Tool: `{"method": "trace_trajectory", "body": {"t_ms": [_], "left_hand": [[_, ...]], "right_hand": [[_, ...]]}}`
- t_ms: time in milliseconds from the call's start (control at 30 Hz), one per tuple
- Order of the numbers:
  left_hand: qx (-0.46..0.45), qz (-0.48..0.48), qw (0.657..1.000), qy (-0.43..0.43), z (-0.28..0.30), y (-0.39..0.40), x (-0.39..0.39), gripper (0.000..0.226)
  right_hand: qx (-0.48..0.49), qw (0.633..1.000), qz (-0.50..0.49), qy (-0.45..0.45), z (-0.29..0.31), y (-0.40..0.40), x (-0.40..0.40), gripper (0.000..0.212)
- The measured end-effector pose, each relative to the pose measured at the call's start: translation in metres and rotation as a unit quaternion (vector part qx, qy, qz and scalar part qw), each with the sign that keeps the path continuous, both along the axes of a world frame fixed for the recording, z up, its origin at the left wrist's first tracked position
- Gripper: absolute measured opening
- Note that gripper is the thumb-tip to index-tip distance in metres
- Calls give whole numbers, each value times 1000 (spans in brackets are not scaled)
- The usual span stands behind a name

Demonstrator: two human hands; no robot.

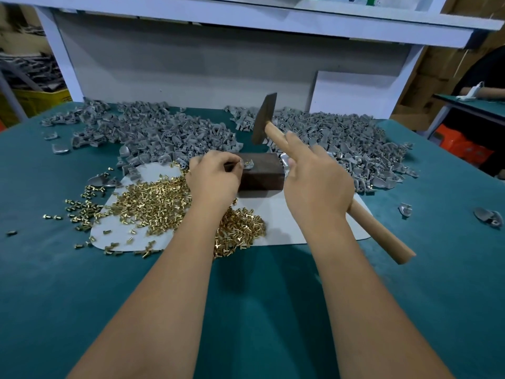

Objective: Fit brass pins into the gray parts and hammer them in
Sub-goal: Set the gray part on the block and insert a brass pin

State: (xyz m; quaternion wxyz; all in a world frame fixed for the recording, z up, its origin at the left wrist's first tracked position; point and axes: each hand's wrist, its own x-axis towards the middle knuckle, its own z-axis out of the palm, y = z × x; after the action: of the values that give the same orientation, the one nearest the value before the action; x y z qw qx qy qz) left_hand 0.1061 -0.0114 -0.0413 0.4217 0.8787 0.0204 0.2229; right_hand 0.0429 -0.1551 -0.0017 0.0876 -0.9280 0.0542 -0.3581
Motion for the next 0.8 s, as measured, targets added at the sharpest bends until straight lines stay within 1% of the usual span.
{"method": "trace_trajectory", "body": {"t_ms": [67, 167, 200, 333, 367, 467, 500, 633, 700, 800], "left_hand": [[12, 9, 1000, 3, 0, -1, 0, 14], [23, 13, 1000, 17, 0, -2, 0, 13], [20, 11, 1000, 19, 0, -2, 0, 12], [8, 13, 1000, 22, 0, -3, 0, 8], [8, 15, 1000, 23, 0, -2, 1, 8], [11, 16, 1000, 24, -1, -1, 2, 10], [10, 16, 1000, 23, -1, -1, 2, 10], [13, 26, 1000, 11, -3, -2, 3, 9], [17, 29, 999, 6, -4, -3, 4, 8], [5, 25, 1000, 10, -3, -3, 5, 15]], "right_hand": [[-18, 1000, 11, 1, 1, 2, -2, 50], [-54, 997, 25, 46, 0, 2, -2, 51], [-50, 998, 22, 45, 0, 2, -2, 51], [-19, 999, 2, -41, -1, 3, -4, 48], [-25, 999, 6, -39, -1, 3, -4, 48], [-56, 997, 21, 39, 0, 6, -4, 52], [-54, 997, 18, 43, 1, 7, -4, 52], [-13, 999, 3, -31, 7, 6, -5, 50], [-8, 999, 3, -47, 6, 4, -8, 48], [-15, 1000, 14, 8, 2, 4, -14, 51]]}}
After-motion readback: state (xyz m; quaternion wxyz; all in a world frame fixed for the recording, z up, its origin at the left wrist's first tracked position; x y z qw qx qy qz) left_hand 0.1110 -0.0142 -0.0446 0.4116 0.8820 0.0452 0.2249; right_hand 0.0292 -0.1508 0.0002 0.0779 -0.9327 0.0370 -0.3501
